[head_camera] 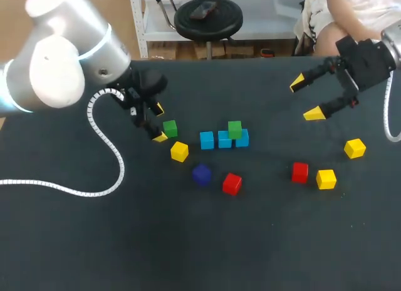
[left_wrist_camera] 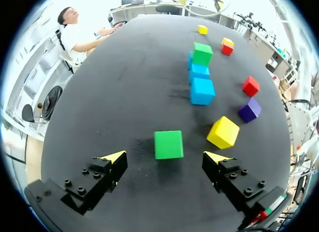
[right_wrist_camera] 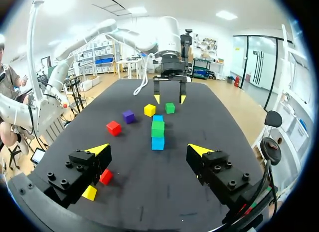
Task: Place the blue cubes, place green cubes on the blue cubes, place the yellow cubes on the green cubes, then place the red cubes on the yellow cubes, and place purple cube on the red cubes.
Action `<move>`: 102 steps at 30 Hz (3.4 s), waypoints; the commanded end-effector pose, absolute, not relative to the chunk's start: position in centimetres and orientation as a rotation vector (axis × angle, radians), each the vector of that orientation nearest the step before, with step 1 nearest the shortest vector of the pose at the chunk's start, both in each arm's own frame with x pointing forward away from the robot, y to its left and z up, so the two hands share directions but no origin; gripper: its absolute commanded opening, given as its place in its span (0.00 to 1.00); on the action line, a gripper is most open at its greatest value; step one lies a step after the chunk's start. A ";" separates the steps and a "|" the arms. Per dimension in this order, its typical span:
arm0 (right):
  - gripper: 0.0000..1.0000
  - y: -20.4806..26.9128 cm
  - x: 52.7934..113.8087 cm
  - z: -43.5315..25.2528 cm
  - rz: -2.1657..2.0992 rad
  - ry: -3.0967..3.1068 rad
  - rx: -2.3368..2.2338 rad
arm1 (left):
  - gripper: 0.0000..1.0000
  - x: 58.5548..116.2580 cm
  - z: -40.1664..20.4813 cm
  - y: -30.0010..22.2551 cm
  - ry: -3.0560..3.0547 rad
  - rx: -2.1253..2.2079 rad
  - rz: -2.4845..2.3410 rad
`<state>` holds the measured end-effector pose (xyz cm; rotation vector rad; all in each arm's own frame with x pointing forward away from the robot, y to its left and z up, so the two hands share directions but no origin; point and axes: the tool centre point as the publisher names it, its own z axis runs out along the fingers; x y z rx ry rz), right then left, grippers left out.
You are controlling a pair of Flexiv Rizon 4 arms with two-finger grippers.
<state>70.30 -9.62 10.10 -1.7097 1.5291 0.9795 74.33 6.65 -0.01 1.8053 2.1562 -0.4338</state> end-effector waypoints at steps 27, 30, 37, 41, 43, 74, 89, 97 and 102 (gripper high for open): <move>1.00 -9.6 70.3 10.1 0.979 1.528 -1.709 | 1.00 76.7 -1.6 5.3 2.138 1.802 -0.500; 1.00 -9.6 70.3 10.1 0.979 1.528 -1.709 | 1.00 76.8 -1.7 5.5 2.144 1.798 -0.501; 1.00 -9.6 70.3 10.1 0.979 1.528 -1.709 | 1.00 76.5 -1.6 5.8 2.150 1.785 -0.495; 1.00 -9.6 70.3 10.1 0.979 1.528 -1.709 | 1.00 76.4 -1.9 6.0 2.149 1.765 -0.508; 1.00 -9.6 70.3 10.1 0.979 1.528 -1.709 | 1.00 76.4 -2.1 6.0 2.147 1.757 -0.517; 1.00 -9.6 70.3 10.1 0.979 1.528 -1.709 | 0.00 73.5 0.5 4.6 2.026 1.853 -0.447; 1.00 -9.6 70.3 10.1 0.979 1.528 -1.709 | 0.00 71.4 4.4 2.2 1.980 1.834 -0.450; 1.00 -9.6 70.3 10.1 0.979 1.528 -1.709 | 0.00 70.5 5.8 0.1 1.932 1.839 -0.508; 1.00 -9.6 70.3 10.1 0.979 1.528 -1.709 | 0.00 70.0 6.4 -1.2 1.926 1.886 -0.492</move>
